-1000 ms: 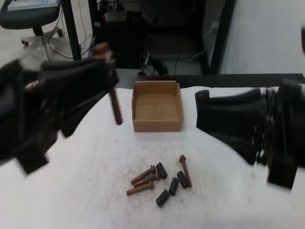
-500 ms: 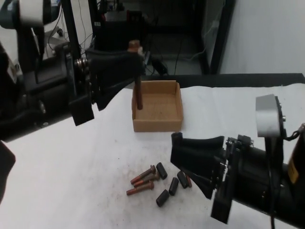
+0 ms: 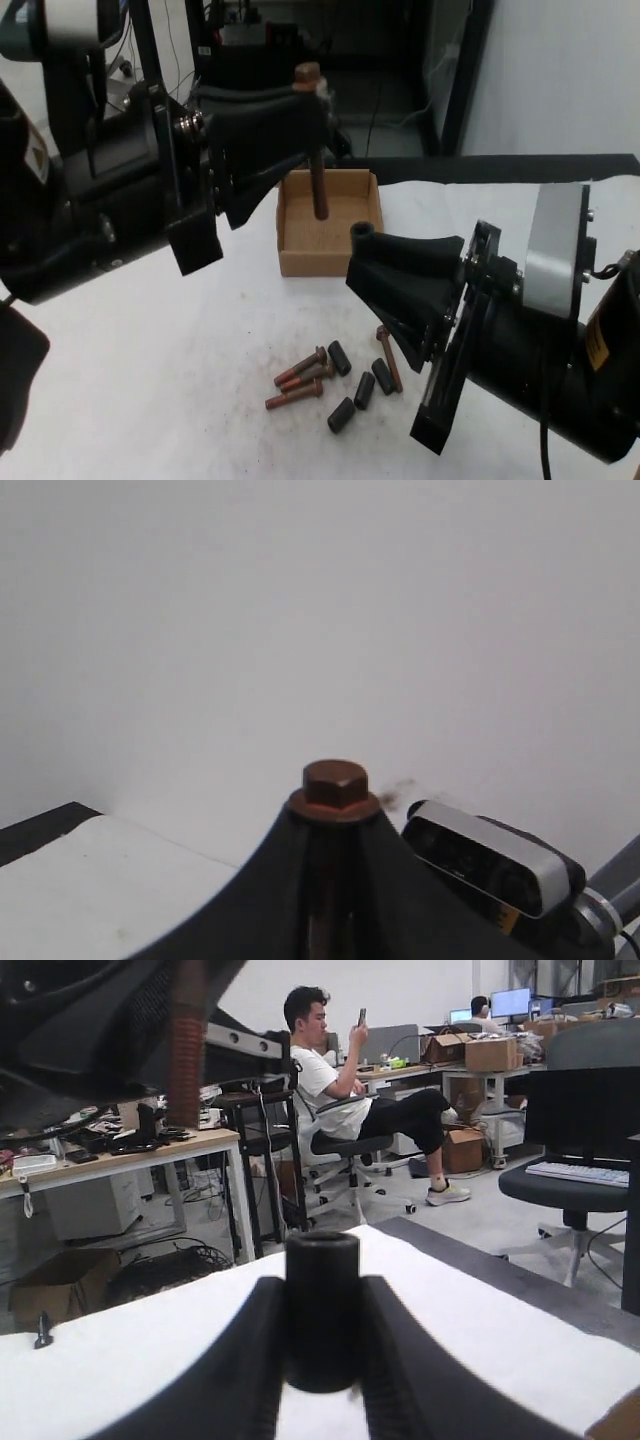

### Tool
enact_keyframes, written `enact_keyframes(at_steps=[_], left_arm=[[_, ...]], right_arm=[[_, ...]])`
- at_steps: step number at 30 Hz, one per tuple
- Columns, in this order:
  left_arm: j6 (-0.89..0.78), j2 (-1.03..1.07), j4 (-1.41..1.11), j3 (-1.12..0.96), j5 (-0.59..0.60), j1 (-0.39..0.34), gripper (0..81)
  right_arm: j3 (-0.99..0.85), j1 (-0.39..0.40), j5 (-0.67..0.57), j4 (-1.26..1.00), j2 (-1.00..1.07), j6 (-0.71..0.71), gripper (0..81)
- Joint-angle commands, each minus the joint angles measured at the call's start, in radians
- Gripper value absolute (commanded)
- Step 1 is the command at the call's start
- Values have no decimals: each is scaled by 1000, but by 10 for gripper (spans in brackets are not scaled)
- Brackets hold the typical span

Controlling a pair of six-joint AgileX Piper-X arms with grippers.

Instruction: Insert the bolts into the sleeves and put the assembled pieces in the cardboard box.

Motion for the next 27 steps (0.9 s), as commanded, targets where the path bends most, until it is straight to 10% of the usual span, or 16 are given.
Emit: enact_keyframes(at_steps=[1,27], left_arm=[[45,-1,-17,-13,-26,-4,2],[107,93,19,-13,-73,-72,2]], right_arm=[[-8,2,2,-25,-1,-9,8],[-60,2,-85,124,-1,-7,8]])
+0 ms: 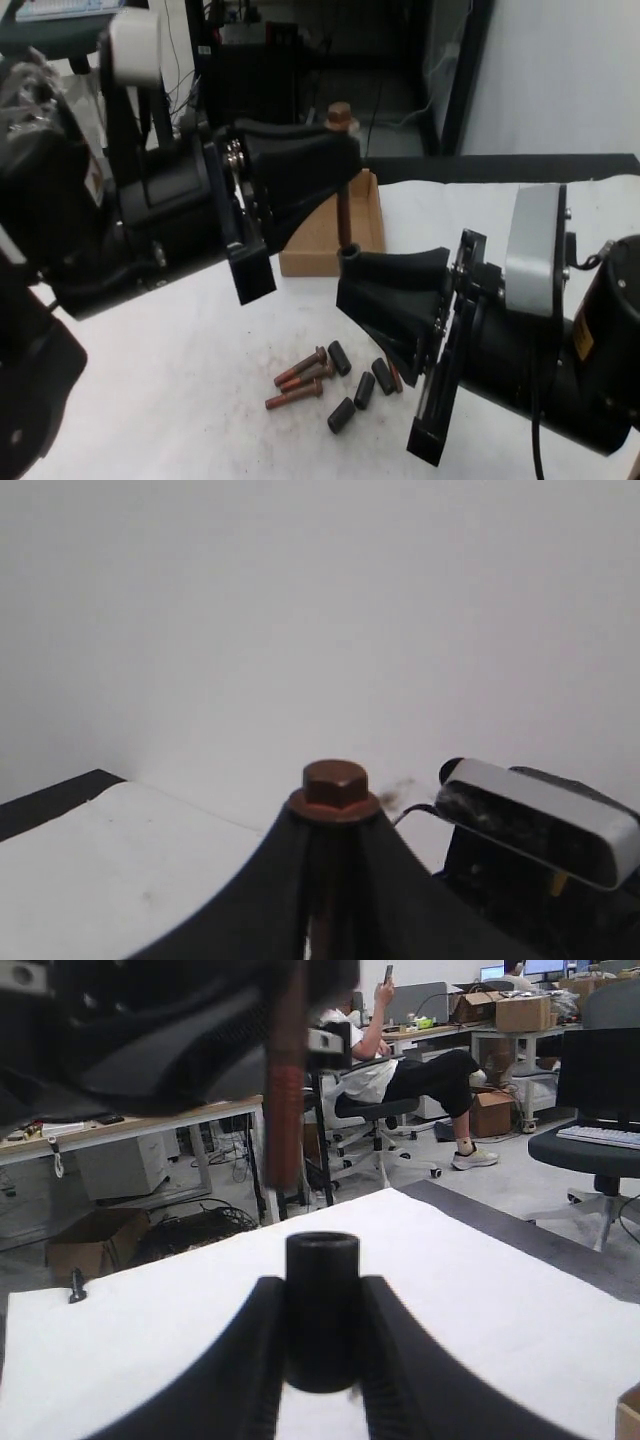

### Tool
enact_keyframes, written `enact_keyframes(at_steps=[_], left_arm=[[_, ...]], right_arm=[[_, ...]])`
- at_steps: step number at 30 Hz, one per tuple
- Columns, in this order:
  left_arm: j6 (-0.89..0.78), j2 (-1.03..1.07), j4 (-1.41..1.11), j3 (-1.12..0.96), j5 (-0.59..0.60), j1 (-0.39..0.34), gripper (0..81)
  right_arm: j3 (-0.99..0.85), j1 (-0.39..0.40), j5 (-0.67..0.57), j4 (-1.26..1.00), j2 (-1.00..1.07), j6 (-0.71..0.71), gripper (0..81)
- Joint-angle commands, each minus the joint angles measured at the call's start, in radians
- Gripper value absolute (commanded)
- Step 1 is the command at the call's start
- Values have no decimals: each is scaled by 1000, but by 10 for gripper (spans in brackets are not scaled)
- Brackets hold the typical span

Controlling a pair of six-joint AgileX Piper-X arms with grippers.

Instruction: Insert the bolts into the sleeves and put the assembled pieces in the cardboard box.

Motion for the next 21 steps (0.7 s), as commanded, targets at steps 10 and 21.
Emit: enact_keyframes(at_steps=[10,21], left_arm=[[67,9,-20,-12,2,-5,2],[80,9,-12,-12,61,10,38]], right_arm=[[-29,-1,-14,15,-1,-7,8],[-29,-1,-12,-58,-3,-7,8]])
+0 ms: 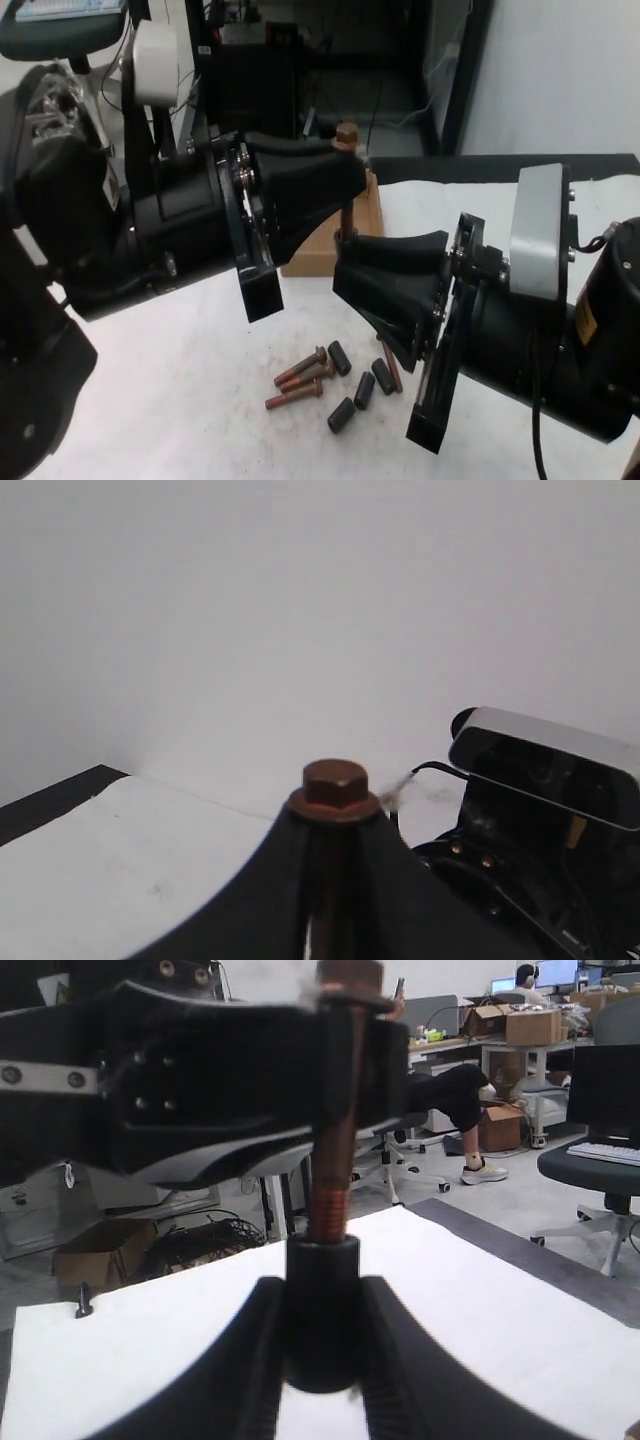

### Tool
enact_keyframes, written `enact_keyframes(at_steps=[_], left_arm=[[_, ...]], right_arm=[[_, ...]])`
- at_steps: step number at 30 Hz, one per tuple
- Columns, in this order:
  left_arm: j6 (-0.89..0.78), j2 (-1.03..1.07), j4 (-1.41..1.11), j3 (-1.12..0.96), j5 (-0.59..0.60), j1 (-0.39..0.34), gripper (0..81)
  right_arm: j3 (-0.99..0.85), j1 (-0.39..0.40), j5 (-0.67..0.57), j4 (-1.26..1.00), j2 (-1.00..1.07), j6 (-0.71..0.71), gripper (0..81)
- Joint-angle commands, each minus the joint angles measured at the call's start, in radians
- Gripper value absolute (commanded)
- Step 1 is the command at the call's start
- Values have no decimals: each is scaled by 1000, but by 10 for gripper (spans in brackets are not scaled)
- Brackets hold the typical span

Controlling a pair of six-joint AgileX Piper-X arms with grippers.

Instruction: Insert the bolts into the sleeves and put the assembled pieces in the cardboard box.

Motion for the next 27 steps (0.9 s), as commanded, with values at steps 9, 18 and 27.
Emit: enact_keyframes(at_steps=[9,18,27], left_arm=[[21,-4,74,-11,33,3,368],[16,-4,110,-11,54,7,487],[-10,-76,-24,-49,-13,97,487]], right_arm=[[-14,-1,-6,-63,-3,8,8],[-14,-1,-6,-74,-3,8,8],[-14,-1,-6,-44,-3,8,8]])
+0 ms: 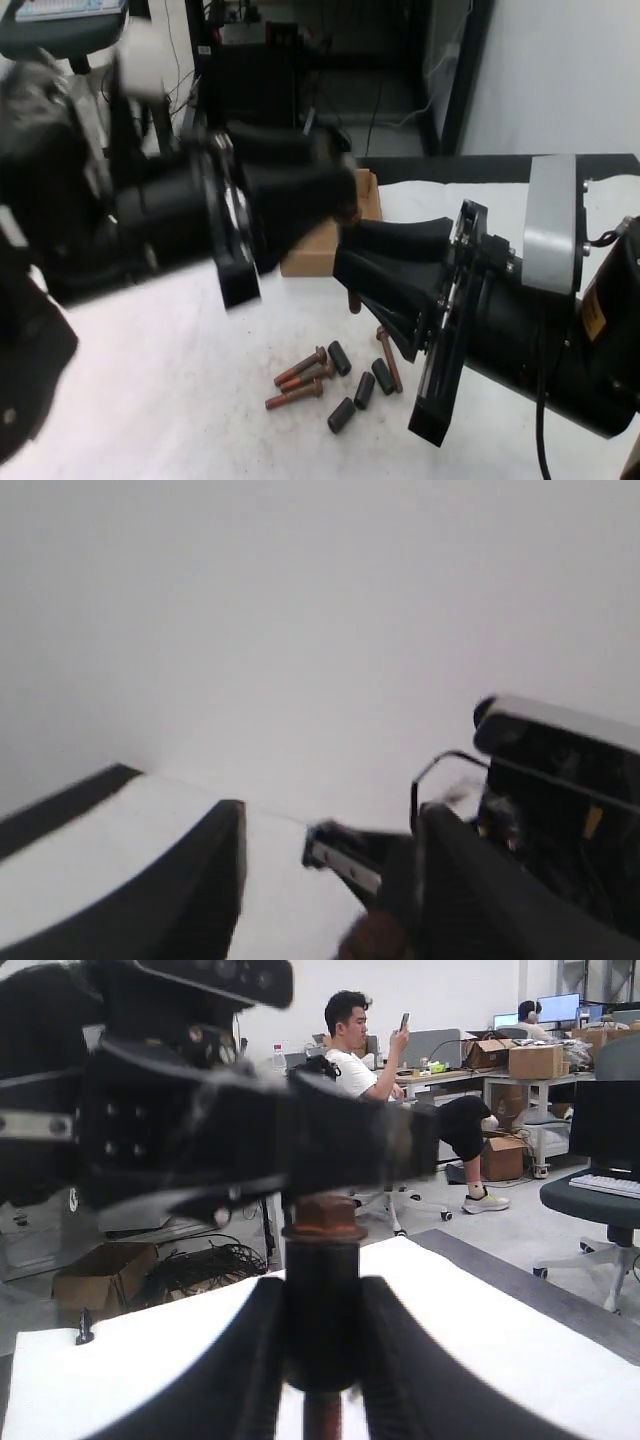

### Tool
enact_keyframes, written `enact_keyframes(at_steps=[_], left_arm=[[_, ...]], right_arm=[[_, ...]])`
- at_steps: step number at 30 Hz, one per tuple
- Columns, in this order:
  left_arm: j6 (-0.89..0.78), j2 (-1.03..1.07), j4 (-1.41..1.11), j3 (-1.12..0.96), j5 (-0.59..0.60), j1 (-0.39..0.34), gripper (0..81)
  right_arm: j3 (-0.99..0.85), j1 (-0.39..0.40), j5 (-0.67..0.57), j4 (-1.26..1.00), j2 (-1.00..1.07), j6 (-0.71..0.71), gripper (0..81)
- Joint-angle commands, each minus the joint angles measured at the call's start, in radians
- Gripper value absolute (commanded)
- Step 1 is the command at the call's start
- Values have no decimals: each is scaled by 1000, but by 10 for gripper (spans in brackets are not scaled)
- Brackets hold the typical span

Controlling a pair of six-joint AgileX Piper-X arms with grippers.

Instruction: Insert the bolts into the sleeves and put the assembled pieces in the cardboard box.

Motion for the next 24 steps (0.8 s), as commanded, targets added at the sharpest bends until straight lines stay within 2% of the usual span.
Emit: enact_keyframes(at_steps=[1,4,7,10,14,15,20,24], left_arm=[[-10,-19,-43,-25,-37,12,487],[-10,-46,-40,-30,-58,51,487],[-10,-66,34,-30,-87,82,458],[-12,-75,208,-30,-150,95,308],[5,-75,513,-30,-227,94,33],[21,-75,603,-30,-259,94,1],[150,-72,935,-30,-420,94,0],[187,-72,1030,-30,-439,94,0]], right_arm=[[-12,-1,-5,2,-3,1,8],[-12,-1,20,2,-3,1,8],[-26,-1,134,57,-3,26,8],[-112,-3,268,308,-1,70,8],[-313,-38,320,694,56,-34,8],[-372,-55,338,777,87,-50,8],[-643,-158,377,1042,291,-52,8],[-880,-220,377,1202,502,-52,8]])
